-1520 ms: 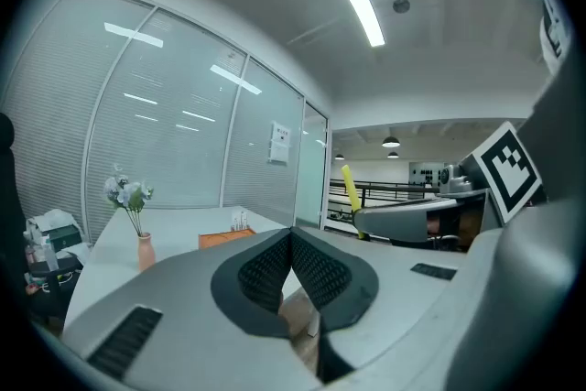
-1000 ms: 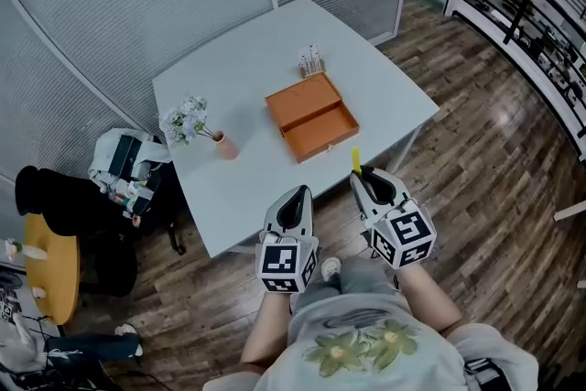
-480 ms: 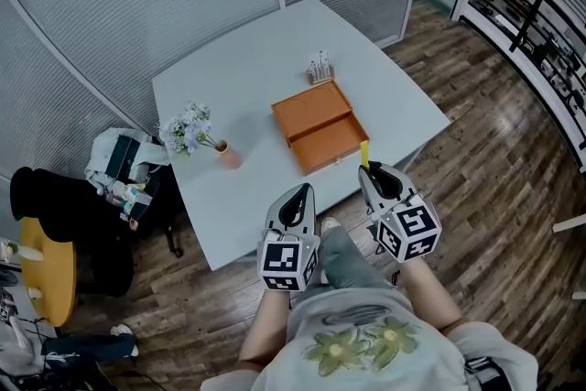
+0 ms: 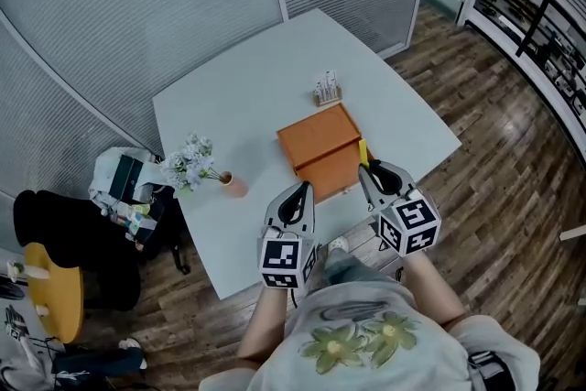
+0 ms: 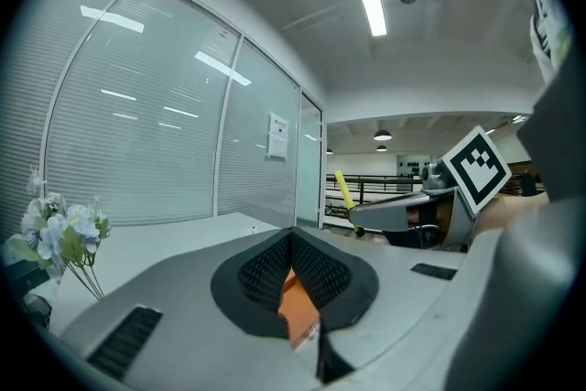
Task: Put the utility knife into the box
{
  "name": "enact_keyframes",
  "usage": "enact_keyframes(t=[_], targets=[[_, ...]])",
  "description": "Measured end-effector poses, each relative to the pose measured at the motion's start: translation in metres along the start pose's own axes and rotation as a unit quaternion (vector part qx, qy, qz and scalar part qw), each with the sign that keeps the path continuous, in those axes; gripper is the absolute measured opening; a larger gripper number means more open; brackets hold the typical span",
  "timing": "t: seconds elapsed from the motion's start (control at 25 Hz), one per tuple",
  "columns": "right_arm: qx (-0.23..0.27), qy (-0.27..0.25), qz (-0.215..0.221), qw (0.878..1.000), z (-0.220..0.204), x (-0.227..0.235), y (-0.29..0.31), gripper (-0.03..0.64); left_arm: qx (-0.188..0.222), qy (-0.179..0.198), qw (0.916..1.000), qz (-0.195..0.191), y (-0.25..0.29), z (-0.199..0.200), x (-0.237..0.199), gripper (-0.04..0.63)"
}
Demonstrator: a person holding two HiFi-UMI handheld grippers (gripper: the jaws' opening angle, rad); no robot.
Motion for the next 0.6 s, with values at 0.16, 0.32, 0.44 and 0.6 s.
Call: enact_keyframes(t=[0.16, 0.32, 0.44, 0.6], targets=[[-0.014, -0.001, 0.0, 1.0, 0.001, 0.014, 0.023, 0.058, -0.005, 0.0, 1.0, -0.001, 0.021, 0.002, -0.016, 0.002], [-0.031, 0.0, 0.001, 1.0, -0.008, 0.024, 0.042, 0.058, -0.013, -0.007, 0.9999, 0.004, 0.037, -0.004, -0.03, 0.003], [-0.045, 0.002, 0.003, 0.999, -0.013, 0.029, 0.055, 0.058, -0.021, -0.012, 0.9997, 0.004, 0.046, -0.008, -0.039, 0.003], [-0.061, 0.006, 0.009, 0.998, -0.021, 0.035, 0.072, 0.058, -0.031, -0.02, 0.9993, 0.004, 0.058, -0.014, -0.049, 0.003]])
Point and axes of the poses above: the fingertips, and each gripper's own axes: y forward along the fingers, x to its right, z out of its top, the point moved 7 cm from there along -y, backward along the fingers, and after that the axes turned 1 degree about -z, right-handed, at the moved point
